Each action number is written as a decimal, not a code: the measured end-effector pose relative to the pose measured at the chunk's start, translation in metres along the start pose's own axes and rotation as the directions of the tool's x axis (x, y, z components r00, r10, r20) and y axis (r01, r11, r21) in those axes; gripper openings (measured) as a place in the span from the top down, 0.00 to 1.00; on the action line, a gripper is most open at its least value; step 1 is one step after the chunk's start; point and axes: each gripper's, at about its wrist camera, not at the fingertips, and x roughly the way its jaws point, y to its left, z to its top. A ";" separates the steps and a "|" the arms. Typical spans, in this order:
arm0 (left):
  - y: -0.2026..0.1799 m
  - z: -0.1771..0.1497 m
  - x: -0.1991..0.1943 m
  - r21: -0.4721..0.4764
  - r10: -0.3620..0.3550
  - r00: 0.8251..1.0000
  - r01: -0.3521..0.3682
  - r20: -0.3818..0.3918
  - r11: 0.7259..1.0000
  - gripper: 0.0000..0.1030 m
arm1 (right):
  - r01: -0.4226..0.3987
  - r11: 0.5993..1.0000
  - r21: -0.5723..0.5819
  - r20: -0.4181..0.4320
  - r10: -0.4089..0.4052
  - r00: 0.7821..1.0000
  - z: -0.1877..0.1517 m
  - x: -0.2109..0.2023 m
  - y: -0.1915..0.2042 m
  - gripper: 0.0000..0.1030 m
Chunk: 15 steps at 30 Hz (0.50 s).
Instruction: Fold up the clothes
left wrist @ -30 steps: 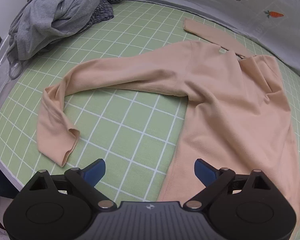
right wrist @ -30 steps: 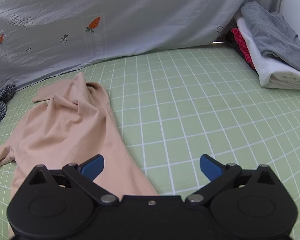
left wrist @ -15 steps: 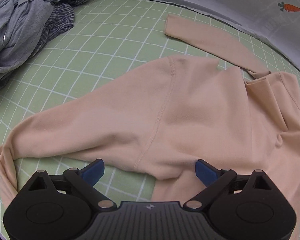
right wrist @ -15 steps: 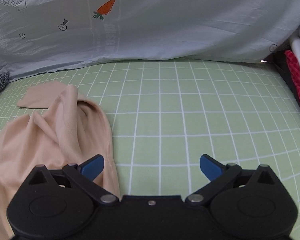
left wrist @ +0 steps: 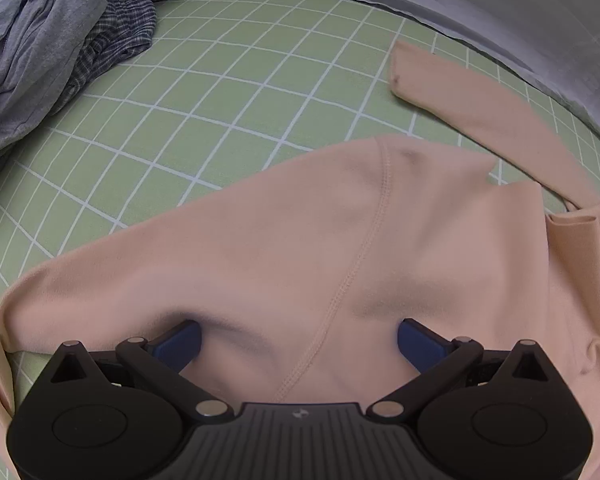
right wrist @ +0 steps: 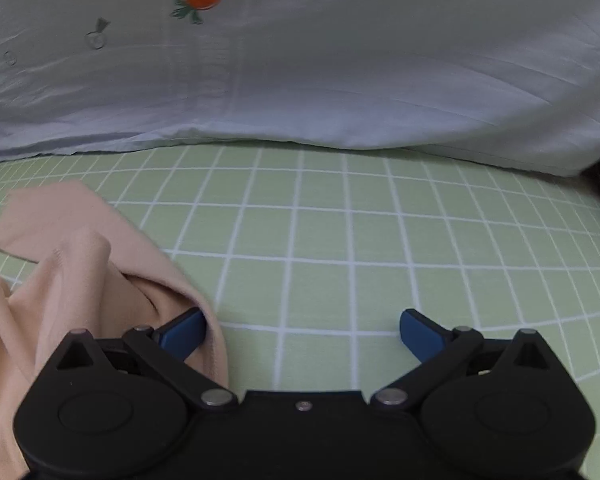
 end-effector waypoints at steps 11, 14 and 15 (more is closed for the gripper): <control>-0.002 -0.003 -0.001 -0.005 0.002 1.000 -0.002 0.019 1.000 0.00 | 0.259 0.923 0.285 -0.191 -0.210 0.959 -0.087 -0.077 -0.130 0.00; -0.003 -0.003 -0.001 -0.008 0.003 1.000 -0.002 0.016 1.000 0.00 | 0.261 0.931 0.254 -0.181 -0.219 0.959 -0.090 -0.082 -0.114 0.00; -0.003 -0.003 -0.001 -0.008 0.002 1.000 -0.002 0.015 1.000 0.00 | 0.264 0.933 0.245 -0.167 -0.228 0.959 -0.085 -0.080 -0.110 0.00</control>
